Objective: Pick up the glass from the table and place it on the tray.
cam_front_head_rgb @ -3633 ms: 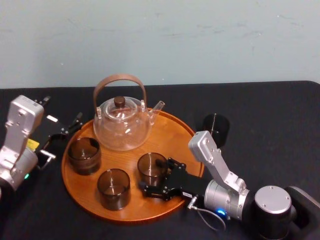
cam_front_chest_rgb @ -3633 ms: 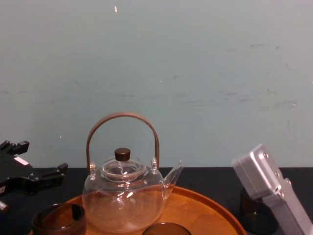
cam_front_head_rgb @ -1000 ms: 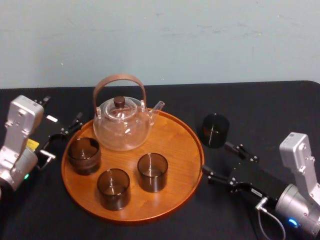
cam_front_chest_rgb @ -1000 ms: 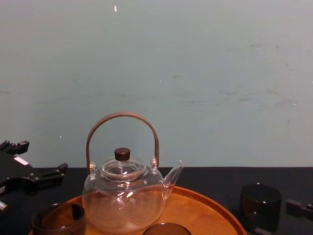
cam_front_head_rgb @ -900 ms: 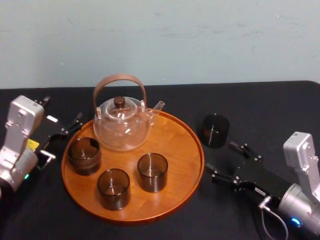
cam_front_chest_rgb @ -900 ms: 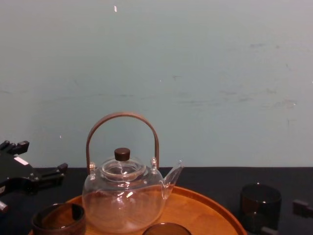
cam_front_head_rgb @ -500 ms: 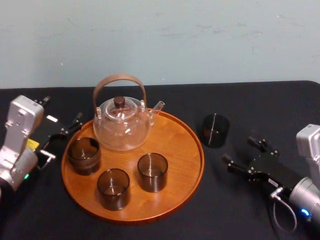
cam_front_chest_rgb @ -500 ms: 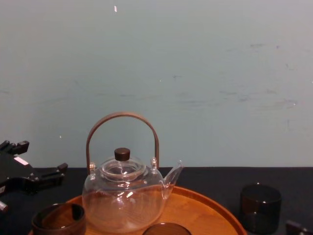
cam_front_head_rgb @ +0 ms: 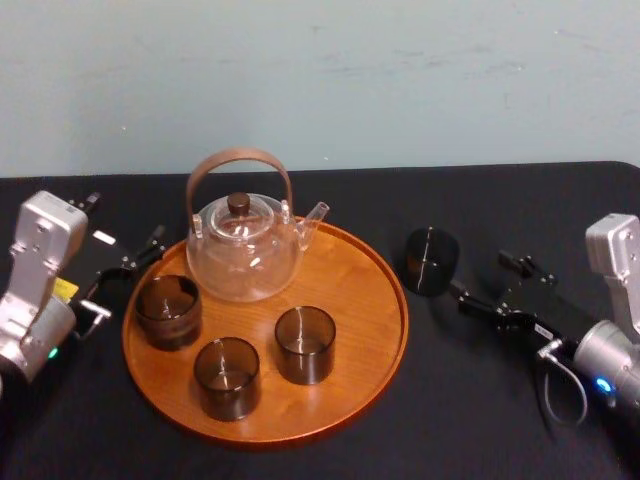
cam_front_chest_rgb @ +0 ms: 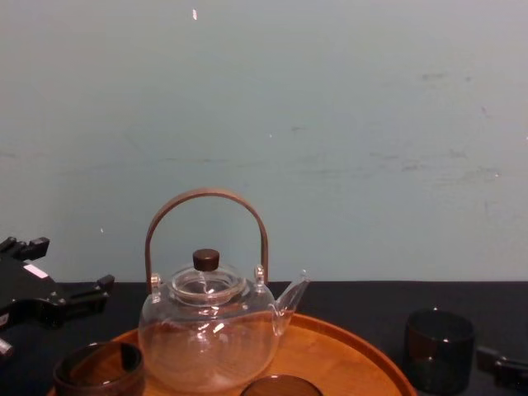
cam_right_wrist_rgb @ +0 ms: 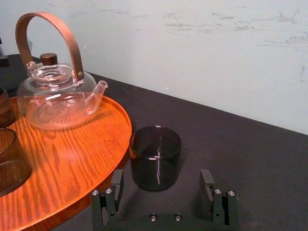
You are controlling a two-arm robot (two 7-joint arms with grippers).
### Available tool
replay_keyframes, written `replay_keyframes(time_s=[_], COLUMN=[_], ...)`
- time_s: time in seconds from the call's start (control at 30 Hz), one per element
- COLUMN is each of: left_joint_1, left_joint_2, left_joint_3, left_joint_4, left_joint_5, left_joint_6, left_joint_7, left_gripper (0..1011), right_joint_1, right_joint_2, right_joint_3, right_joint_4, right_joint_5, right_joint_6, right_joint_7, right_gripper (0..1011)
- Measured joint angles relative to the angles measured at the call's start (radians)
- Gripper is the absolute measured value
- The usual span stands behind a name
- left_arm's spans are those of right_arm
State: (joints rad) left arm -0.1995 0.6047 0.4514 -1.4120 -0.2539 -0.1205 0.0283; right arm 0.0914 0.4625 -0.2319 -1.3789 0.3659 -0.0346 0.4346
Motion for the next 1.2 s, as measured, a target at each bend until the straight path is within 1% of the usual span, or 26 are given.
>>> replay_keyframes(time_s=[0.1,0.23,0.57,0.77,1.2], left_joint_1=[0.0,0.0,0.0,0.0,0.0], left_joint_2=[0.0,0.0,0.0,0.0,0.0], left_joint_3=[0.0,0.0,0.0,0.0,0.0], left_joint_4=[0.0,0.0,0.0,0.0,0.0], left_joint_5=[0.0,0.0,0.0,0.0,0.0], left_joint_6=[0.0,0.0,0.0,0.0,0.0], left_joint_7=[0.0,0.0,0.0,0.0,0.0], left_gripper=[1001,1002,1001,1001,1001], right_joint_1=[0.024,0.07,0.149,0.181,0.229], right_joint_2=[-0.006,-0.02,-0.045,-0.057,-0.076], right_joint_3=[-0.009,-0.025,-0.057,-0.073,-0.103], right_joint_4=[0.022,0.071,0.157,0.196,0.249], right_joint_5=[-0.007,-0.017,-0.037,-0.047,-0.067], right_joint_6=[0.002,0.004,-0.001,-0.005,-0.019], right_joint_7=[0.004,0.013,0.032,0.043,0.063], right_gripper=[1002,1002,1002,1002,1002])
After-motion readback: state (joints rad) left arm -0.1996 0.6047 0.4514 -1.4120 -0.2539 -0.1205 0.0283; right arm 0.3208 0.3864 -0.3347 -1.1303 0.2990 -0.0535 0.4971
